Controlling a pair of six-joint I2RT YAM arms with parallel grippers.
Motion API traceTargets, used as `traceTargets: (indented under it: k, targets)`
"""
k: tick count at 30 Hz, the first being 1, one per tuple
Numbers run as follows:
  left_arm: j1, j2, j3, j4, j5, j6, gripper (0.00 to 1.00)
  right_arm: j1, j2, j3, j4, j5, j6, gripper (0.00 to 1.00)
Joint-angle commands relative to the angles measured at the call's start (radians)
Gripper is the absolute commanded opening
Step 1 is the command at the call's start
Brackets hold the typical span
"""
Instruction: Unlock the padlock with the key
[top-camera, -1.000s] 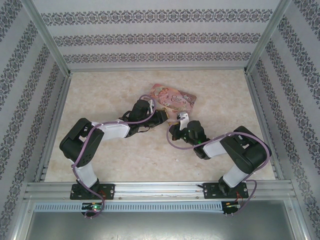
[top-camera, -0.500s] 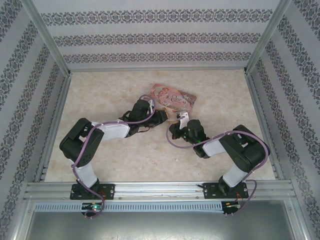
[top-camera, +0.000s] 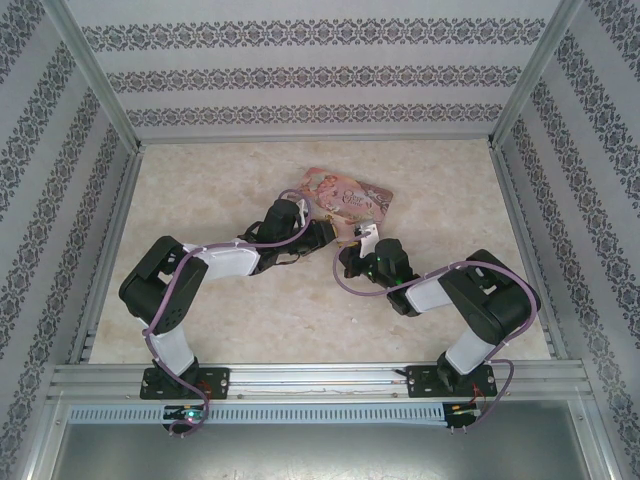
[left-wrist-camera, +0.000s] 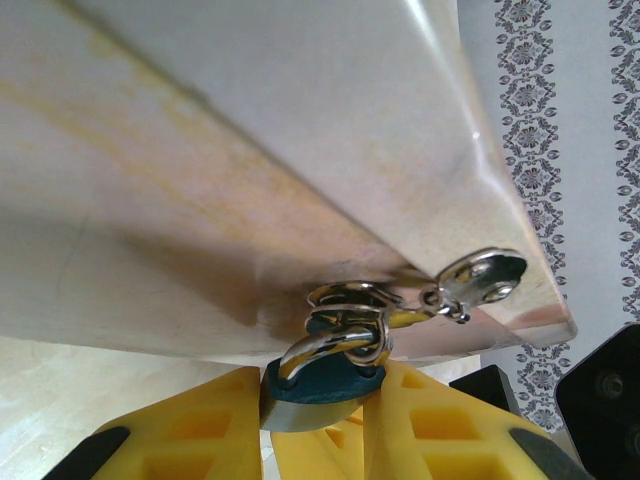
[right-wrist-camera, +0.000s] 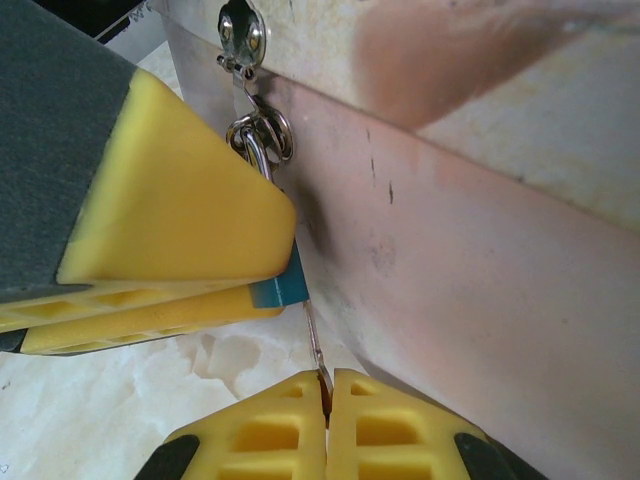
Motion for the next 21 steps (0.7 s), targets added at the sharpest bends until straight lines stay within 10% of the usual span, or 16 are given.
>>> traceTargets:
  k: [1,21]
  targets:
    - [-0.014,-0.006,0.028,0.031,0.012,-0.005,0.26,-0.012,-0.024,-0.004,0.060,-0.038,-0.002,0.00]
    - [-0.014,-0.010,0.017,0.044,0.011,-0.005,0.26,0.015,-0.010,-0.031,0.056,-0.049,0.012,0.00]
